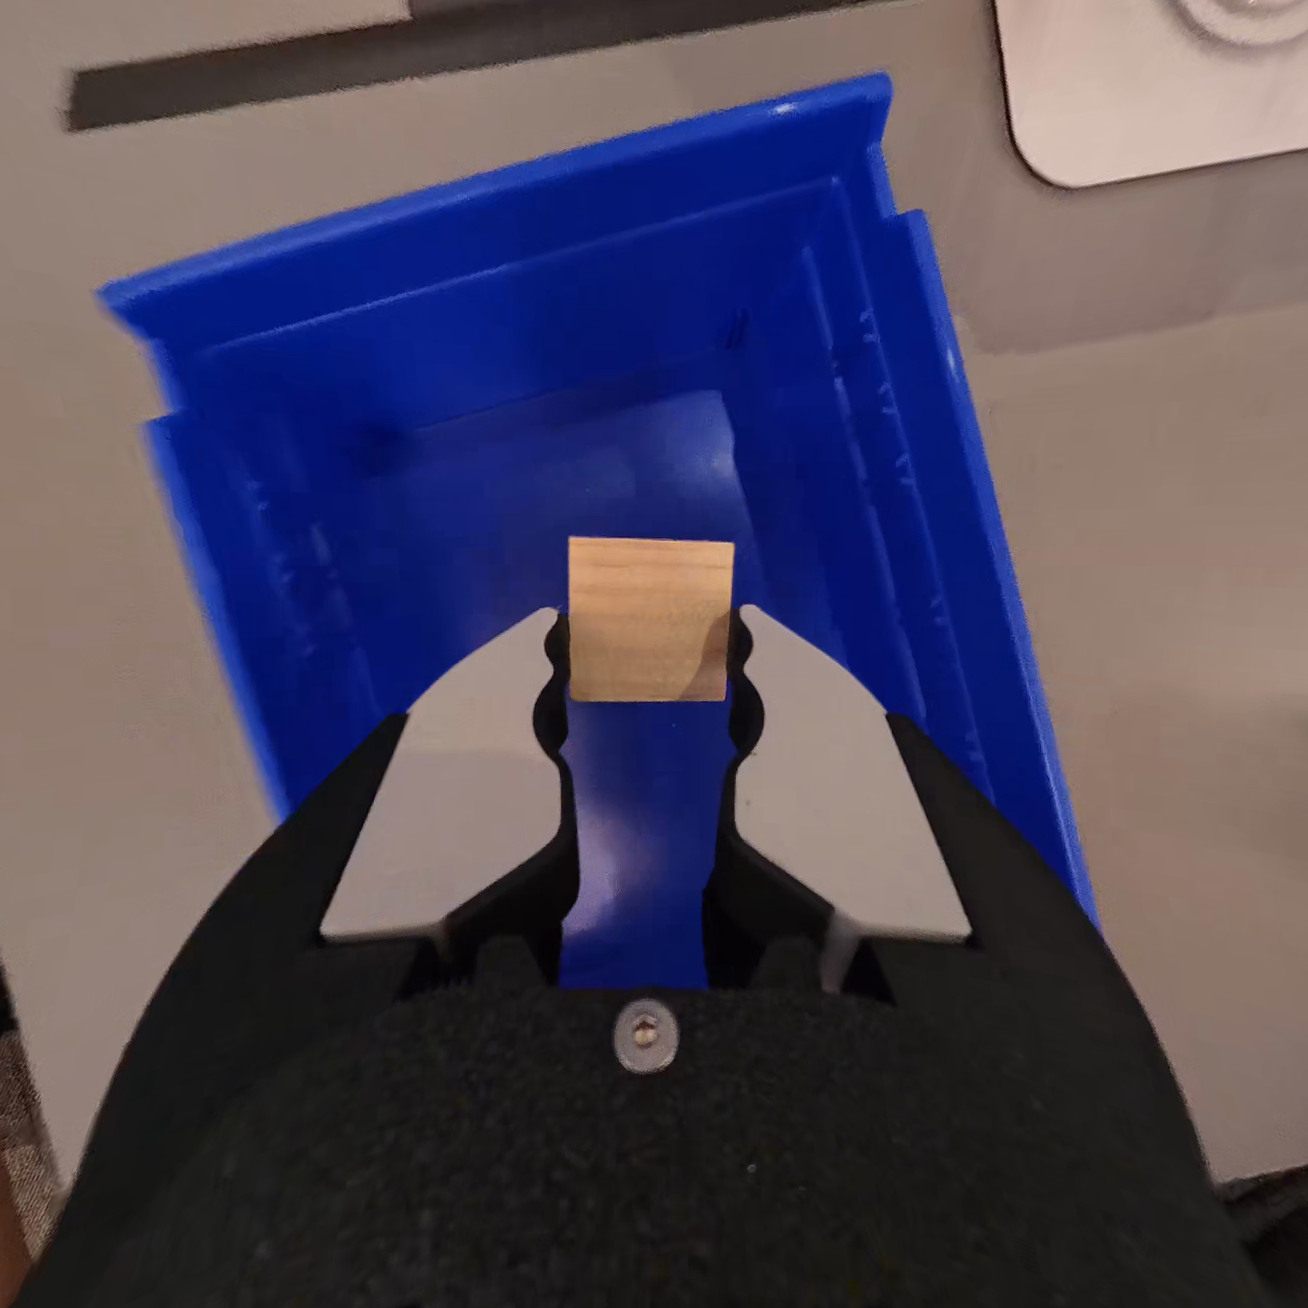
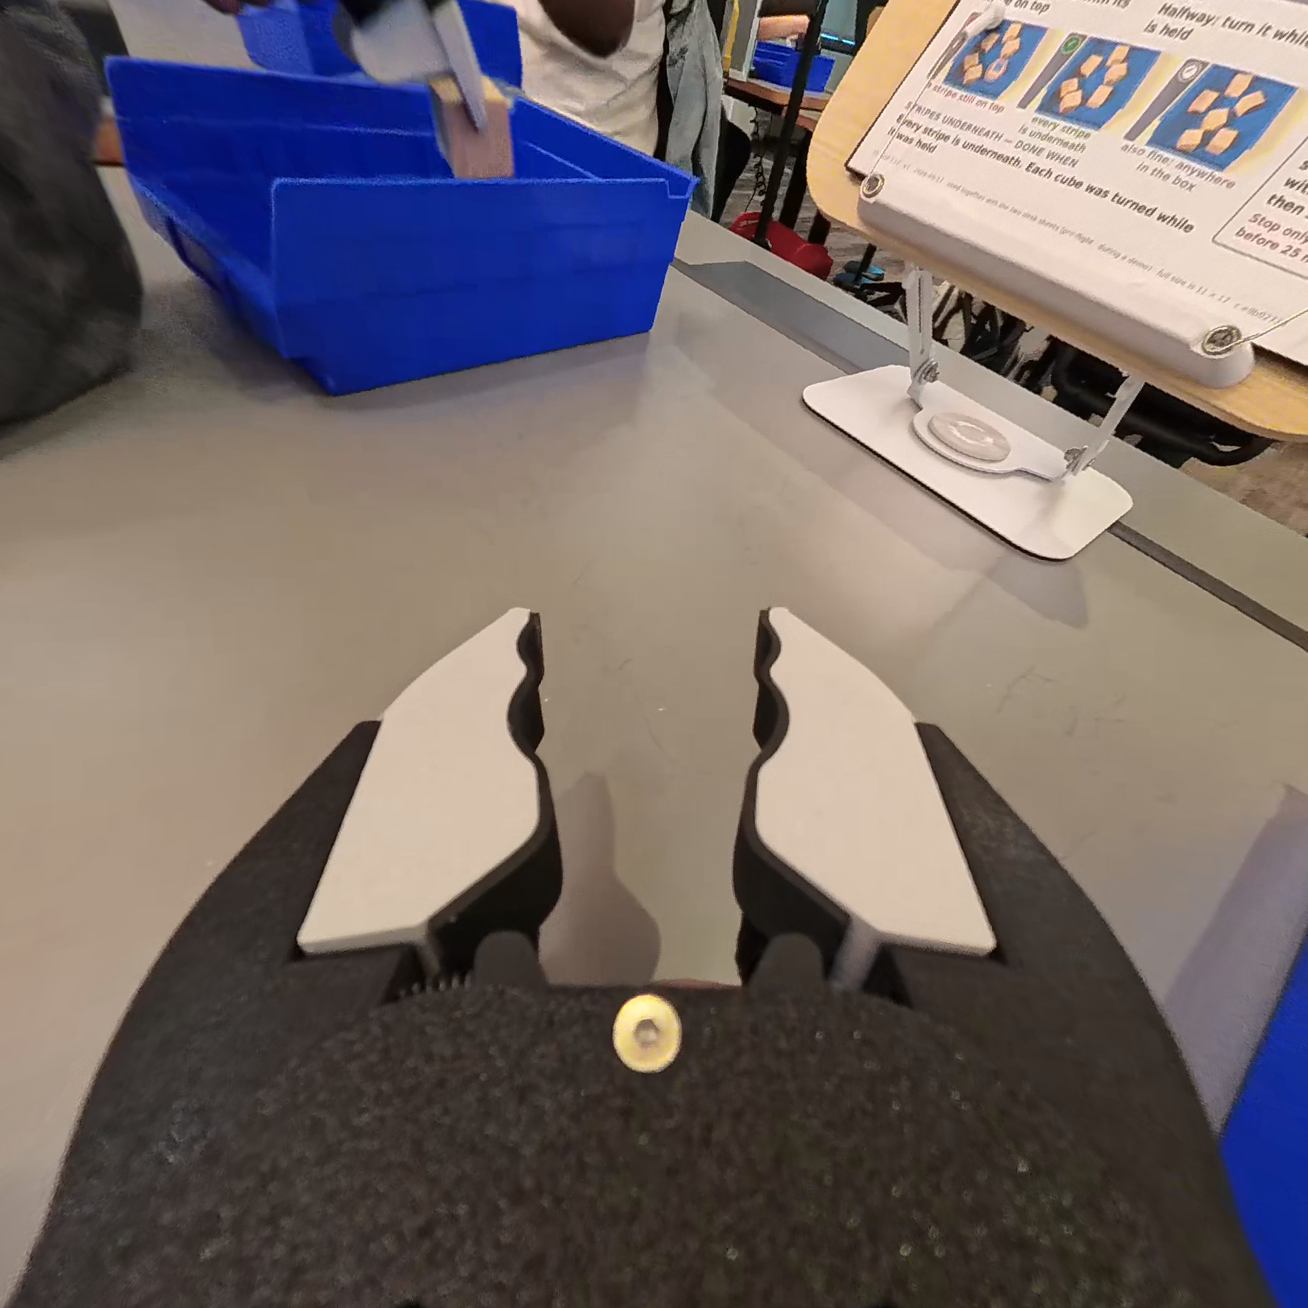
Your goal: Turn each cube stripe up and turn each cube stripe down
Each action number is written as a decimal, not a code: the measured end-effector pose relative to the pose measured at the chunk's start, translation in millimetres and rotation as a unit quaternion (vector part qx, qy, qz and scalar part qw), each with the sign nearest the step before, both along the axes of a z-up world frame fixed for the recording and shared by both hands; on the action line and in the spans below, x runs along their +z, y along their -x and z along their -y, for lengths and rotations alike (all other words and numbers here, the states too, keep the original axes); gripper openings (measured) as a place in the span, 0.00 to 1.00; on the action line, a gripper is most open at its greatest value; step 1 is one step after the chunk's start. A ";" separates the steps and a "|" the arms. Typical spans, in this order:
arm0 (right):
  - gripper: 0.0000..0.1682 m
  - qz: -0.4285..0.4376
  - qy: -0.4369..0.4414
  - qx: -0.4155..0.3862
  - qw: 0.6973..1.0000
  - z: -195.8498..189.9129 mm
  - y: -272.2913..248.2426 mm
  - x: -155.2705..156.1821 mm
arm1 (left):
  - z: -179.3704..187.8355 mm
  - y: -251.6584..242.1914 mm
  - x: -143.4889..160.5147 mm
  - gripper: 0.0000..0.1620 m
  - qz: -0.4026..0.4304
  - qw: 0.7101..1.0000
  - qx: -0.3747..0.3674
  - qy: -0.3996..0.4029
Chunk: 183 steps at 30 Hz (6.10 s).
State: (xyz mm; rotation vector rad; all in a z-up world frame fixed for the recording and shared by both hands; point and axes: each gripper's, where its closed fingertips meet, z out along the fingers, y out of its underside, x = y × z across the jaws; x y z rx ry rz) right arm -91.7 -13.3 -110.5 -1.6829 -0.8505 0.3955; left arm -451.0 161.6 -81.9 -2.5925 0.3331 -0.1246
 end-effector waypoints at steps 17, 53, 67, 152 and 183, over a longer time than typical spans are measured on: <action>0.32 -0.055 0.035 -0.014 0.998 -5.5 -10.5 6.0 | 93.9 -170.2 52.9 0.26 0.167 0.973 -0.123 -0.104; 0.27 -0.064 -0.120 0.103 0.985 -34.1 73.5 90.4 | 144.0 -299.3 69.7 0.25 0.718 0.658 -0.155 0.169; 0.27 -0.050 -0.118 0.039 0.991 -24.5 -11.9 153.6 | 209.6 -280.1 3.7 0.41 0.454 0.838 -0.294 -0.079; 0.32 -0.116 -0.258 -0.327 0.902 9.2 -226.8 161.4 | 198.5 -361.9 1.3 0.48 0.236 0.897 -0.243 -0.283; 0.03 -0.194 0.070 -0.500 0.841 21.6 -333.6 3.8 | 134.3 -516.3 -30.9 0.03 0.113 0.958 -0.143 -0.219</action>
